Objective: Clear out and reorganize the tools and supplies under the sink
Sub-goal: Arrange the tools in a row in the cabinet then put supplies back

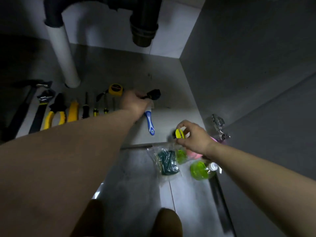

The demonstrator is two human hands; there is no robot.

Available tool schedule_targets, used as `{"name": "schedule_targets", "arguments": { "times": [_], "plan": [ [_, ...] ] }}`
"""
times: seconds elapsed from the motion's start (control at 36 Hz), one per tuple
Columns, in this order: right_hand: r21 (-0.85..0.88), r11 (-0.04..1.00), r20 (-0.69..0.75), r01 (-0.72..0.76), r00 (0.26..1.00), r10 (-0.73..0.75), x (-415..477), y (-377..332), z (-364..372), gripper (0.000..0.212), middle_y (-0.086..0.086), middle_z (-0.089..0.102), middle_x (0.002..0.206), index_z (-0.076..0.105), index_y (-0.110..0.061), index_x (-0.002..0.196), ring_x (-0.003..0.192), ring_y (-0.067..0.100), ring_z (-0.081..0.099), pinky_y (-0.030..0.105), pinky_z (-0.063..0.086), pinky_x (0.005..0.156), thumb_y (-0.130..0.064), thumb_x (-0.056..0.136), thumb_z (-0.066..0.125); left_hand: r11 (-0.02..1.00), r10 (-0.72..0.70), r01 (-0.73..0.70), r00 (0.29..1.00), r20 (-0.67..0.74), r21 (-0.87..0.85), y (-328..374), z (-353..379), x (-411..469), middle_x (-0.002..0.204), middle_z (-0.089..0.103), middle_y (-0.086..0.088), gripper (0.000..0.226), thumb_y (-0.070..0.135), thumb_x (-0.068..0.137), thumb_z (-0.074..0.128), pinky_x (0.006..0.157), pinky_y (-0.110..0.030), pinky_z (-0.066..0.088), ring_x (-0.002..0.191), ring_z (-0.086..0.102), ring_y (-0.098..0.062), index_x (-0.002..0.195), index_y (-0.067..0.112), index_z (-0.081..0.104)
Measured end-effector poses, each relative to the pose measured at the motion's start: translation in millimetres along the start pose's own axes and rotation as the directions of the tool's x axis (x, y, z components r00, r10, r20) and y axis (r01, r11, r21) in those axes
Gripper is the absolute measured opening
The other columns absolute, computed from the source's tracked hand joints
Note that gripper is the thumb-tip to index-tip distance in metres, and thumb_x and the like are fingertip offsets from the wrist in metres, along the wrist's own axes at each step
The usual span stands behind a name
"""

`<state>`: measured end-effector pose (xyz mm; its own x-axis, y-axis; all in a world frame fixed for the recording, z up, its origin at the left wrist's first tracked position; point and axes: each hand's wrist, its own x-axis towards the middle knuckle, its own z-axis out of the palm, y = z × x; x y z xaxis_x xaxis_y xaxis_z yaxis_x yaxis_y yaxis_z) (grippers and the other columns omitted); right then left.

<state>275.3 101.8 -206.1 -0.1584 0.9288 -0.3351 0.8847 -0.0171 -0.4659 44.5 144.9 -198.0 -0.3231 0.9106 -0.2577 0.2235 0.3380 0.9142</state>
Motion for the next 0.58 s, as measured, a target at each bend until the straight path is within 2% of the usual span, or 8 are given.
{"name": "schedule_targets", "arguments": {
  "times": [0.06,0.17,0.25,0.31,0.36,0.42,0.5,0.58],
  "plan": [
    [-0.028,0.999,-0.020,-0.016,1.000,0.016,23,-5,4,0.038,0.013,0.059,0.111,0.060,-0.025,0.112,0.082,0.026,0.063,0.024,0.045,0.071,-0.023,0.079,0.079,0.999,-0.044,0.043,0.998,-0.050,-0.033,-5,-7,4,0.092,0.071,-0.013,0.011,0.016,0.089,0.070,0.055,-0.022,0.040,0.084,0.068,-0.030,0.097,0.008,0.070],
    [-0.064,0.997,-0.023,-0.051,0.998,0.050,65,-6,15,0.035,0.016,0.060,0.113,0.057,-0.029,0.109,0.086,0.029,0.059,0.020,0.037,0.075,-0.029,0.079,0.076,0.989,-0.113,0.104,0.990,-0.087,-0.101,-22,-19,11,0.066,0.056,-0.002,0.009,0.015,0.092,0.069,0.041,-0.019,0.034,0.057,0.050,-0.013,0.089,0.006,0.071],
    [-0.097,0.994,-0.023,-0.046,0.999,0.044,91,-6,24,0.036,0.012,0.062,0.117,0.059,-0.027,0.114,0.106,0.029,0.054,0.021,0.035,0.080,-0.033,0.082,0.074,0.981,-0.147,0.136,0.986,-0.073,-0.138,-38,-23,17,0.065,0.052,-0.002,0.026,0.008,0.093,0.068,0.049,-0.022,0.038,0.059,0.049,-0.014,0.068,0.009,0.061],
    [-0.118,0.992,-0.013,-0.040,0.999,0.039,107,-7,28,0.037,0.010,0.061,0.118,0.060,-0.026,0.116,0.109,0.029,0.052,0.022,0.036,0.082,-0.034,0.082,0.073,0.978,-0.163,0.155,0.985,-0.046,-0.141,-45,-25,21,0.069,0.053,-0.009,0.029,0.006,0.095,0.066,0.057,-0.026,0.046,0.064,0.053,-0.021,0.067,0.008,0.058],
    [-0.145,0.989,-0.016,-0.015,1.000,0.013,121,-10,32,0.034,0.009,0.062,0.116,0.063,-0.024,0.115,0.110,0.031,0.053,0.022,0.038,0.081,-0.031,0.082,0.072,0.966,-0.187,0.179,0.982,-0.027,-0.187,-50,-25,26,0.089,0.060,-0.012,0.010,0.010,0.096,0.068,0.080,-0.040,0.056,0.086,0.062,-0.030,0.094,0.000,0.067],
    [-0.157,0.988,-0.046,-0.008,0.999,0.001,134,-14,36,0.036,0.012,0.058,0.116,0.064,-0.023,0.117,0.104,0.033,0.056,0.022,0.039,0.080,-0.029,0.083,0.071,0.951,-0.224,0.210,0.974,-0.035,-0.227,-53,-25,29,0.103,0.060,-0.009,0.027,0.012,0.095,0.071,0.096,-0.047,0.056,0.102,0.064,-0.032,0.116,-0.002,0.065],
    [-0.172,0.985,-0.061,-0.025,0.998,0.015,146,-20,43,0.050,0.013,0.047,0.121,0.059,-0.025,0.129,0.098,0.035,0.059,0.026,0.045,0.081,-0.027,0.081,0.073,0.947,-0.217,0.204,0.976,-0.024,-0.250,-54,-25,33,0.099,0.061,-0.008,0.027,0.013,0.095,0.070,0.097,-0.050,0.056,0.091,0.063,-0.024,0.116,-0.003,0.061],
    [-0.179,0.984,-0.047,-0.027,0.999,0.018,145,-23,53,0.054,0.011,0.042,0.123,0.054,-0.027,0.131,0.100,0.040,0.060,0.036,0.053,0.087,-0.026,0.080,0.073,0.961,-0.175,0.169,0.984,-0.011,-0.219,-50,-27,36,0.106,0.063,-0.011,0.024,0.014,0.097,0.068,0.095,-0.049,0.057,0.081,0.062,-0.015,0.113,-0.002,0.063]
  ]
}}
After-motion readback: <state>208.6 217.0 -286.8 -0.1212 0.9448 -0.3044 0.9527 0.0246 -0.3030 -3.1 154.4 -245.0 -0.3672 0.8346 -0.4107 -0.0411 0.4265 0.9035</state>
